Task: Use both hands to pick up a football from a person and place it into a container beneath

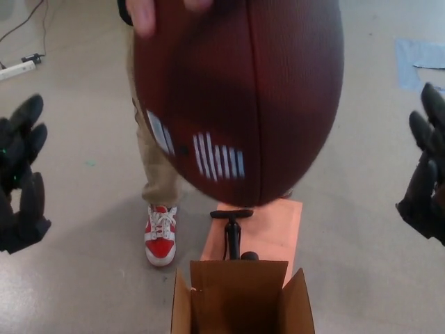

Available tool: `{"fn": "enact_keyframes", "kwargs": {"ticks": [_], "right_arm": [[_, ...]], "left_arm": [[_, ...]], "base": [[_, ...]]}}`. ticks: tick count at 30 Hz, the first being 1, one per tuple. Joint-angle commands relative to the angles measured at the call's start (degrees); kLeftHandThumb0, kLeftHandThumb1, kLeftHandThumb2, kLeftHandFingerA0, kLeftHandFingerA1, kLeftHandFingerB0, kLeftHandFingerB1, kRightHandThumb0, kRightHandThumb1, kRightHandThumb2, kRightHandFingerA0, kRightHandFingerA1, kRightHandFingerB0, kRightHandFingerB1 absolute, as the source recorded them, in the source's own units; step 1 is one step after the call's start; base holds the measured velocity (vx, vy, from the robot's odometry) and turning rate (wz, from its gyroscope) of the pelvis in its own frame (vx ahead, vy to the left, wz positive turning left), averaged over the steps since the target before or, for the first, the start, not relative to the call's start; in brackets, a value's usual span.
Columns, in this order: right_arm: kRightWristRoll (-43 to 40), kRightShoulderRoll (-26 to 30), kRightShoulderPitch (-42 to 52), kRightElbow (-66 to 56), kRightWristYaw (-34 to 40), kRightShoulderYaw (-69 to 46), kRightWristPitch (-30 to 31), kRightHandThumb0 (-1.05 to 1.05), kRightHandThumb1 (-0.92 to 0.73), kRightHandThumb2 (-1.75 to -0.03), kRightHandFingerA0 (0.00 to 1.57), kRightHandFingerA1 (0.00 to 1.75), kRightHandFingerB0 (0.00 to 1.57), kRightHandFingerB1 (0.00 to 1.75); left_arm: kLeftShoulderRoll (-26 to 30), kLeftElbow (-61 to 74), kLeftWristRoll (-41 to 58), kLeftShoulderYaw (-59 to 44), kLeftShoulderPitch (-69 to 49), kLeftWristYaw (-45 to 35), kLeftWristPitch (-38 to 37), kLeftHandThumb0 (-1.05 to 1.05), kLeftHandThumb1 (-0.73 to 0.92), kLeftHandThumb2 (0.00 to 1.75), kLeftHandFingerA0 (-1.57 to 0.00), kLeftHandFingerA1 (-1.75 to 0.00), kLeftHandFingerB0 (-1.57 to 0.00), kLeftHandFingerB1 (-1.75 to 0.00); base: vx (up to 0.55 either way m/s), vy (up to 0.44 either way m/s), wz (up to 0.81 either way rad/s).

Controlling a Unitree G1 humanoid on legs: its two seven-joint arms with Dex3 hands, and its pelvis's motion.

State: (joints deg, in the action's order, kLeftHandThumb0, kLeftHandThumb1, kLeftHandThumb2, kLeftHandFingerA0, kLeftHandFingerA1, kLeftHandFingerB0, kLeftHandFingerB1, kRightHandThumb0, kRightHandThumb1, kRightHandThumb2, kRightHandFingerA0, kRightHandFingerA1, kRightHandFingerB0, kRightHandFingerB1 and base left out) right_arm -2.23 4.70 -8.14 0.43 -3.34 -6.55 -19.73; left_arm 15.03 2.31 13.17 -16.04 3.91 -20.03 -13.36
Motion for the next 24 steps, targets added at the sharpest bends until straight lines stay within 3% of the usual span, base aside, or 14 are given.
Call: {"fn": "enact_keyframes", "kwargs": {"ticks": [1, 6, 7, 11, 13, 24], "right_arm": [[-8.8, -0.1, 3.4, -15.9, -1.4, -1.2, 2.5, -0.91, -0.86, -1.18, 0.0, 0.13, 0.0, 0.07], [-8.8, -0.2, 3.6, -19.7, -1.8, 0.3, 4.2, -0.9, -0.86, -1.18, 0.0, 0.14, 0.0, 0.08], [-8.2, -0.2, 3.3, -20.4, -1.8, 0.8, 4.6, -0.9, -0.88, -1.19, 0.0, 0.14, 0.0, 0.07], [-6.8, -0.6, 2.1, -22.1, -1.3, 2.4, 6.4, -0.9, -0.86, -1.19, 0.0, 0.15, 0.0, 0.09], [-6.5, -1.7, 0.3, -22.1, -1.2, 4.2, 7.2, -0.9, -0.8, -1.14, 0.07, 0.16, 0.07, 0.13], [-4.4, -5.8, 1.0, -18.0, -1.6, 11.9, 9.0, -0.91, -0.74, -1.09, 0.09, 0.21, 0.09, 0.17]], "left_arm": [[0.1, 17.9, 14.1, -2.3, -3.5, 0.6, 7.4, -0.93, 0.76, 1.11, -0.02, -0.09, -0.04, -0.22], [0.1, 22.7, 14.2, -1.1, -3.6, 2.0, 10.1, -0.91, 0.74, 1.11, 0.0, -0.13, 0.0, -0.11], [-0.1, 23.6, 13.7, -0.7, -3.4, 2.6, 10.5, -0.98, 0.78, 1.11, -0.09, -0.13, -0.09, -0.09], [-0.1, 26.6, 12.1, 0.2, -2.7, 4.1, 12.5, -0.98, 0.78, 1.11, -0.1, -0.15, -0.09, -0.09], [-0.1, 27.6, 12.1, 1.2, -1.7, 4.3, 13.9, -0.92, 0.73, 1.11, 0.0, -0.15, 0.0, -0.1], [-2.4, 29.7, 9.8, 8.3, -3.6, 5.2, 17.0, -0.91, 0.74, 1.1, 0.0, -0.14, 0.0, -0.11]], "base": [[0.0, 0.0, 0.0], [0.0, 0.0, 0.0], [0.0, 0.0, 0.0], [0.0, 0.0, 0.0], [0.0, 0.0, 0.0], [0.0, 0.0, 0.0]]}}
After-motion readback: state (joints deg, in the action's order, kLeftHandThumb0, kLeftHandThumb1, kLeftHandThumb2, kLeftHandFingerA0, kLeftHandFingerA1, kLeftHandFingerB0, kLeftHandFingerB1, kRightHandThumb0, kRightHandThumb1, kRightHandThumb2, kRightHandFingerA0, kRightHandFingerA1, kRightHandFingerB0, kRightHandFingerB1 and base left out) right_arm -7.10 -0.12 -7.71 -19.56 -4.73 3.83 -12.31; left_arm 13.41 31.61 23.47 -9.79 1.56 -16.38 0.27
